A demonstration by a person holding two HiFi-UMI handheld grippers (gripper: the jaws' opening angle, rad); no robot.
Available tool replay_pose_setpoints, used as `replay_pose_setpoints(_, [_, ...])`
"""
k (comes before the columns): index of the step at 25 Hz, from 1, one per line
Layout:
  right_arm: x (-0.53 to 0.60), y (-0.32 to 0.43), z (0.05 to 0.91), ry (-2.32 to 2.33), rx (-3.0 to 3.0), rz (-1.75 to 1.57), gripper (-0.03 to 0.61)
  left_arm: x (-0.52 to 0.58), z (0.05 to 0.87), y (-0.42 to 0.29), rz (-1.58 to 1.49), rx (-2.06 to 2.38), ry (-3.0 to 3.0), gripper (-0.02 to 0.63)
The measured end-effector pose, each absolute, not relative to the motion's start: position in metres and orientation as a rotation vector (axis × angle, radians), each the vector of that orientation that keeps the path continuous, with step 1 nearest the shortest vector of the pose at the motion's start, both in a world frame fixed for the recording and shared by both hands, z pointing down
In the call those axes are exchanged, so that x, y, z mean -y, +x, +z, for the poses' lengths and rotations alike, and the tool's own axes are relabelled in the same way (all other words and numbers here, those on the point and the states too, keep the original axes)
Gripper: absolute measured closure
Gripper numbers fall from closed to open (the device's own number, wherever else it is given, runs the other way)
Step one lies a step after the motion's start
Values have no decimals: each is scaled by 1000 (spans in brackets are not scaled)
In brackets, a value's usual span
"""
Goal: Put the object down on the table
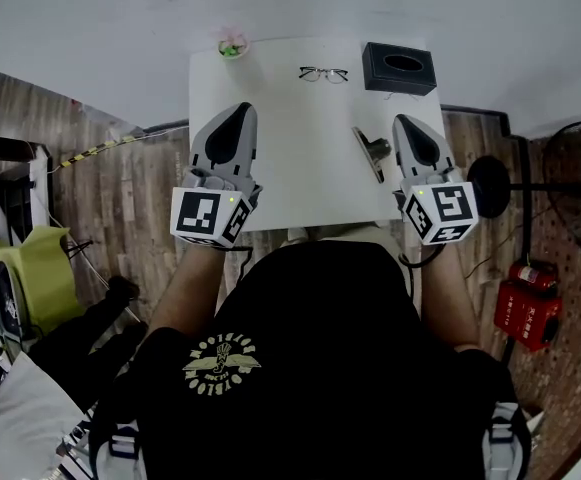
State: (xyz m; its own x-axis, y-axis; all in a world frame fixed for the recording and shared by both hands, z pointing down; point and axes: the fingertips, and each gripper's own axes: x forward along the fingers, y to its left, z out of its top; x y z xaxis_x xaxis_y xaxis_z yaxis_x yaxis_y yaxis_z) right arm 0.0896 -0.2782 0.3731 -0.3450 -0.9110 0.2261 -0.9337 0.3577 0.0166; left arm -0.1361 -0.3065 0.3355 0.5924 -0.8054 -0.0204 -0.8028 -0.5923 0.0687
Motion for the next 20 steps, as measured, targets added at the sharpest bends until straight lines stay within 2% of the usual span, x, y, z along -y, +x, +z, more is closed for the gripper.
replay_pose_setpoints(20, [262,74,297,1678,2532,85,578,295,309,-145,-98,1441,2771,606])
